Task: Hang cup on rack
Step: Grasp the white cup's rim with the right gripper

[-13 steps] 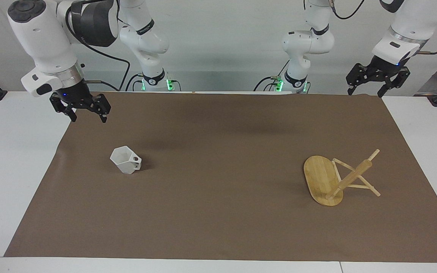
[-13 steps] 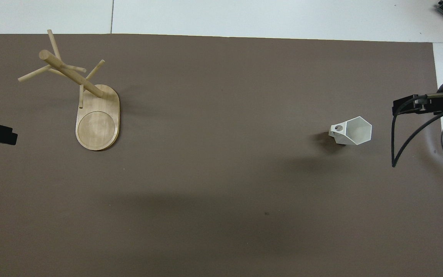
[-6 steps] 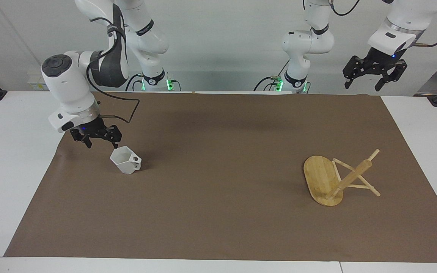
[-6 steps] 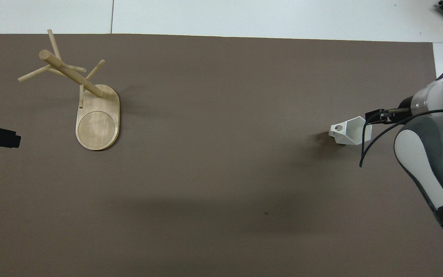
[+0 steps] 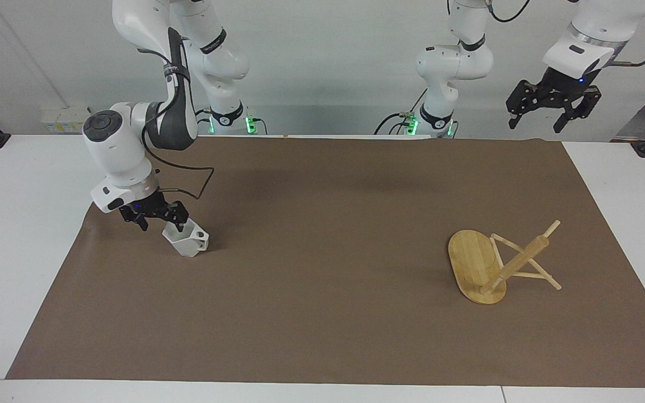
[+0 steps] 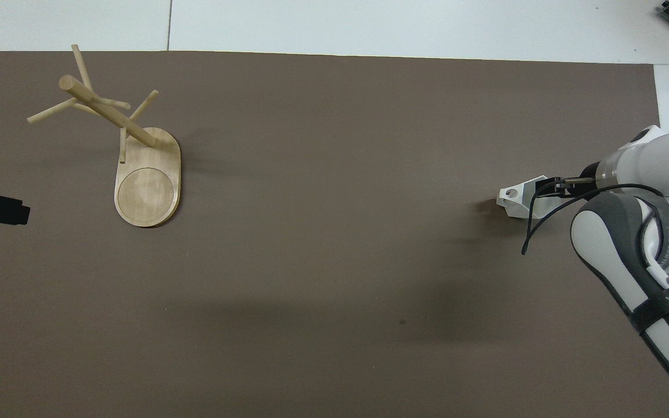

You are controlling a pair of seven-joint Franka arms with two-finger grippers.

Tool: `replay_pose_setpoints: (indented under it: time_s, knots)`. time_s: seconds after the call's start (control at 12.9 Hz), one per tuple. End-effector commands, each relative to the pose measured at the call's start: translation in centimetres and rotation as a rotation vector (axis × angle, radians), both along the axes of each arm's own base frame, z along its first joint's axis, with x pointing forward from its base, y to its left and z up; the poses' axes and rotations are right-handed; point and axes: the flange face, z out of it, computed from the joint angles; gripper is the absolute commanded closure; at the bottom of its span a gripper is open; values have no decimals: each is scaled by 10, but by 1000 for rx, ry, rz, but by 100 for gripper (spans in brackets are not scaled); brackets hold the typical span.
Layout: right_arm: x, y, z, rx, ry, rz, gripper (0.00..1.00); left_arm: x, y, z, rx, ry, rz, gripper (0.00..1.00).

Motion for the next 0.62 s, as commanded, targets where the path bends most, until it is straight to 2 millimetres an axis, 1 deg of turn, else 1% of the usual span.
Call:
replay_pose_setpoints:
  time_s: [0.0, 0.15, 0.23, 0.31, 0.46, 0.54]
  knots:
    - [1, -6, -13, 26, -26, -32, 0, -5, 1, 3, 14, -5, -4, 0]
    - [4, -6, -18, 31, -50, -48, 0, -5, -1, 3, 14, -9, -6, 0]
    - [4, -5, -19, 31, -50, -54, 0, -5, -1, 0, 15, -4, -7, 0]
    - [4, -2, -20, 32, -47, -52, 3, -3, -1, 1, 13, -25, -12, 0]
    - [3, 2, -20, 33, -42, -55, 26, -6, -1, -5, 13, -28, -16, 0]
    - [3, 4, -20, 32, -36, -51, 35, -7, -1, -8, 14, -19, -20, 0]
